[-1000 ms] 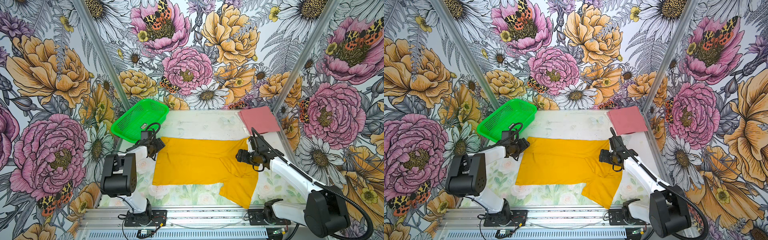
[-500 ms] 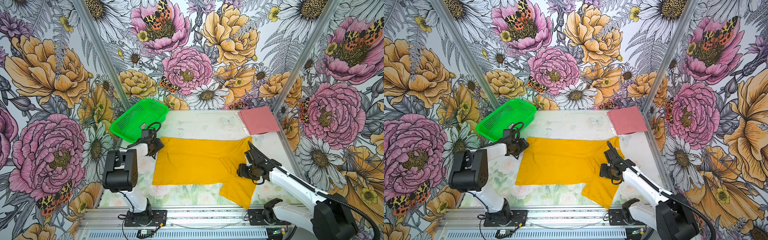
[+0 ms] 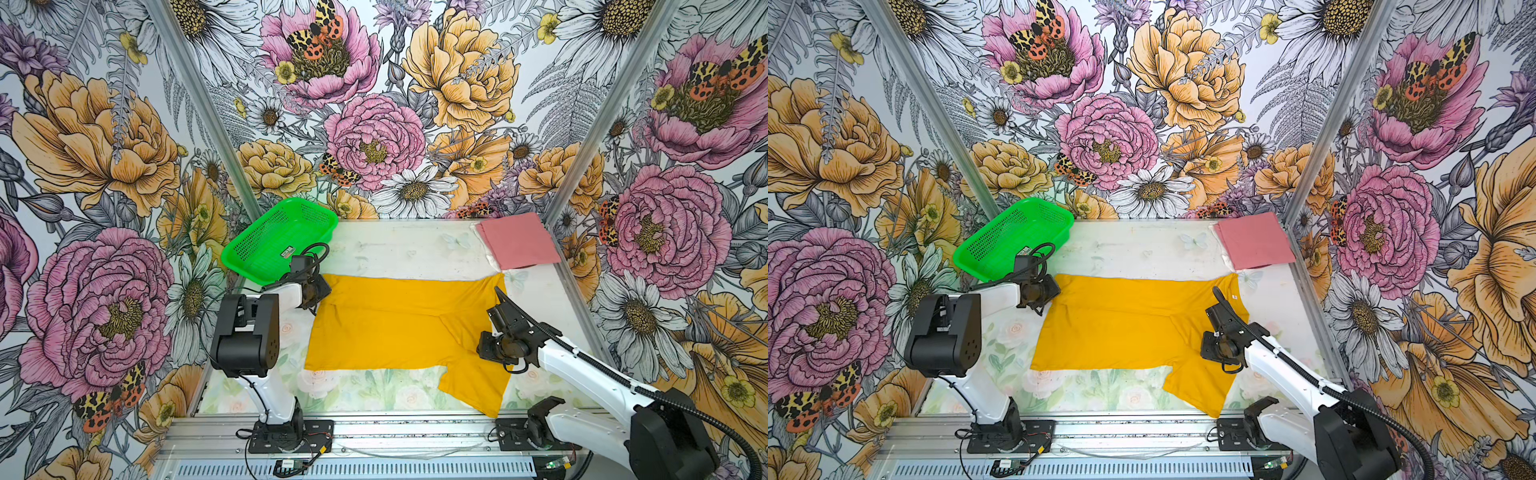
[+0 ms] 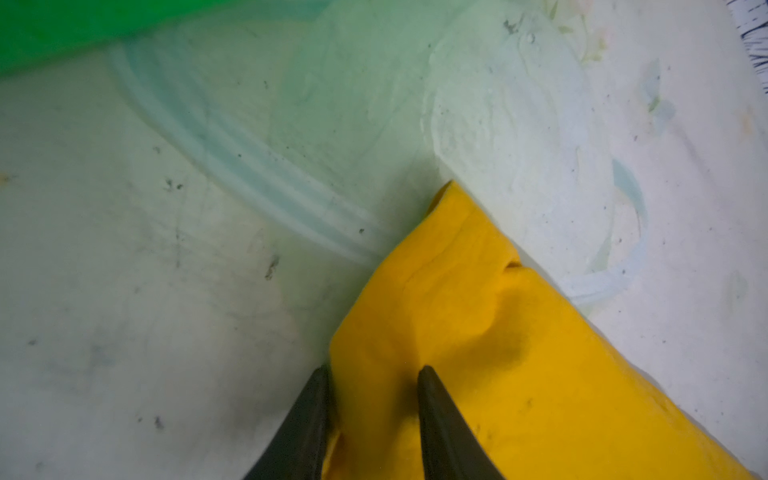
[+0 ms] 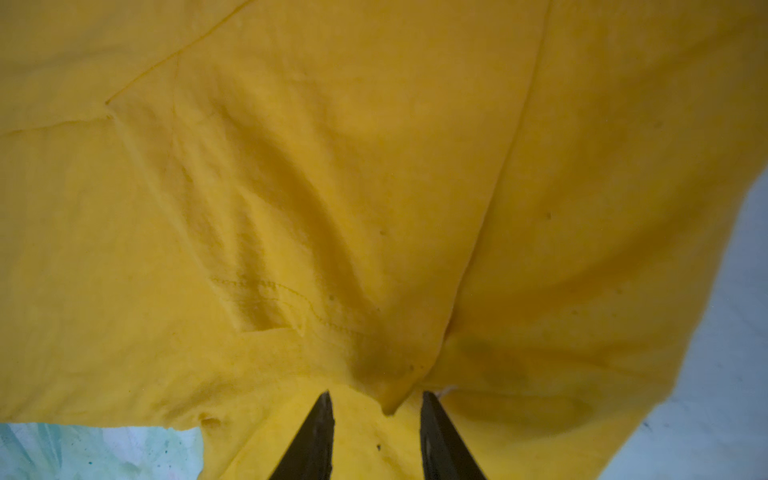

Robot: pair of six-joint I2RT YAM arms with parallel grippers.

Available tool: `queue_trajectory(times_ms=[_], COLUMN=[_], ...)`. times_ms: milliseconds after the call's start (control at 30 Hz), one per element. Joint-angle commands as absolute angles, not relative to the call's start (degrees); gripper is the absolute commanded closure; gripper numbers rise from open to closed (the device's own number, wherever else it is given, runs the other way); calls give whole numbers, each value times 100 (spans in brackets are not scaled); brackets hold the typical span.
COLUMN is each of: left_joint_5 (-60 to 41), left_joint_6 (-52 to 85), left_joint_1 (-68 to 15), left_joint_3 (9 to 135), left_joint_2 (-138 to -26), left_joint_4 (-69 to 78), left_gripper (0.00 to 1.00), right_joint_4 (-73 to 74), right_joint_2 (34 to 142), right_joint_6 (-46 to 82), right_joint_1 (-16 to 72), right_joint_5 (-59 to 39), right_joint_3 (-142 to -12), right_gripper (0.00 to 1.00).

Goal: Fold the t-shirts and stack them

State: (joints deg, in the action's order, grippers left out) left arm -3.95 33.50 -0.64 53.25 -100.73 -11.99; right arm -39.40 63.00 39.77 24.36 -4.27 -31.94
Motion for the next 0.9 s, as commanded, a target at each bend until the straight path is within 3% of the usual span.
queue_trajectory(times_ms=[0,133,300,500,633,733,867], left_joint_5=[-14,97,35,-5,-19,-45,-39], left_joint_6=[3414,3332,3306,3322,3297,3290,3264], left_joint_1=[-96,-86,-70,-53,-18,-13,0], left_joint_3=[5220,5220,5162,5074,5063,5062,5019], left_joint_2=[-9908,-9727,-9596,-9461,-9401,-9403,-9362], left_joint_4=[-1451,-1618,-1687,-1705,-1705,-1696,-1705], left_gripper=[66,42,40,40,40,40,40], right_joint_4=[-3799,-3806,-3806,-3797,-3782,-3669,-3594], right_joint_2=[6148,6100,6141,6292,6316,6495,6440], right_joint_6=[4046,4056,4039,4056,4060,4059,4109], right_joint_1=[2480,2483,2479,2479,2479,2486,2514], right_joint_5=[-328,-272,-235,-196,-146,-200,-161], right_joint_3=[-3175,-3197,-3198,-3129,-3099,-3060,-3078], right_gripper=[75,88,93,67,65,70,94])
